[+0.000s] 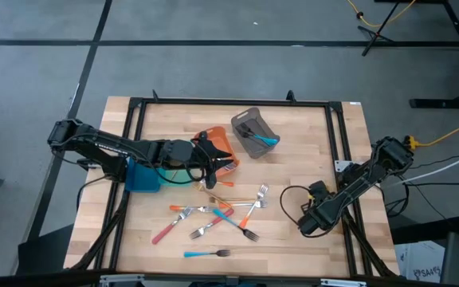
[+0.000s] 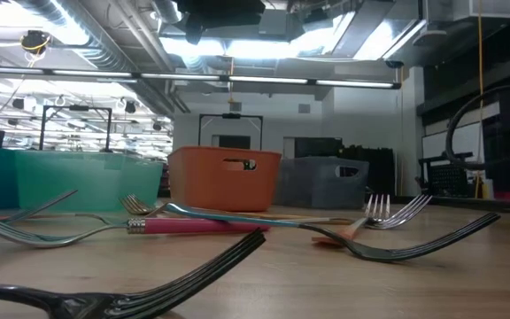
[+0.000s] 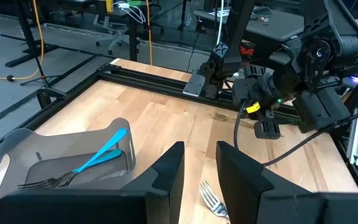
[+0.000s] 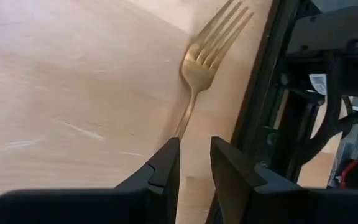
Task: Sort silverware by color (type)
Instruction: Put the gold fork into the light blue bin
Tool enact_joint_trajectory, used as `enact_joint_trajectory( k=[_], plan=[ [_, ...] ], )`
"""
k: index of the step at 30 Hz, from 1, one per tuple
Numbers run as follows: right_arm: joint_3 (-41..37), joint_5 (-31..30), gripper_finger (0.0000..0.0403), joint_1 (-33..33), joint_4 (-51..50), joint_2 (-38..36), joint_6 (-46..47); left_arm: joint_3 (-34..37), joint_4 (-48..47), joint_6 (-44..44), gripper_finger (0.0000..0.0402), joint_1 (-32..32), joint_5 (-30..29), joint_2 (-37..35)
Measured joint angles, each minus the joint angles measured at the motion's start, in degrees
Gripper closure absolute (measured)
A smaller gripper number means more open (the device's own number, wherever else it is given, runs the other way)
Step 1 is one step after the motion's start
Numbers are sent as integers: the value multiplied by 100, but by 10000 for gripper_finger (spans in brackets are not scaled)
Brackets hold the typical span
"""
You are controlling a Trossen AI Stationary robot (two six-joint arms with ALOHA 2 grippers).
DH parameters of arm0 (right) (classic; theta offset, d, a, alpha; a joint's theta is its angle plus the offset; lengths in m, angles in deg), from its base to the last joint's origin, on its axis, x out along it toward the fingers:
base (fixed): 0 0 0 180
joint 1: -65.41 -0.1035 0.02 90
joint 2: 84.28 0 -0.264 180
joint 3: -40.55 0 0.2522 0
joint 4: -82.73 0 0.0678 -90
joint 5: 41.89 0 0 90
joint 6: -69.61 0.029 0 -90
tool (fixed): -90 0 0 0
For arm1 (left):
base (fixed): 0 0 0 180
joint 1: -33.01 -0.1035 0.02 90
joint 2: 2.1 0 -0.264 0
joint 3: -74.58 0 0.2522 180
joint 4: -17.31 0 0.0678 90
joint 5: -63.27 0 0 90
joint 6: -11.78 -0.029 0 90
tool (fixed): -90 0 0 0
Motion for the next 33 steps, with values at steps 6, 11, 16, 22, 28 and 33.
enact_joint_trajectory(
  k=[6,11,16,22,28,33],
  plan=[
    [-238,-44,318,0,469,0,3,0,0,0,314,0,-1,0],
    [-535,-7,318,0,753,0,136,0,0,0,314,0,-1,0],
    [-654,-3,318,0,843,-11,208,0,0,0,314,0,-1,0],
    [-806,0,318,0,1180,-33,221,0,0,0,314,0,-1,0],
    [-668,24,319,0,1122,-11,204,0,0,0,314,0,-1,0],
    [-654,7,343,0,1274,-140,199,0,0,0,314,0,-1,0]
  ],
)
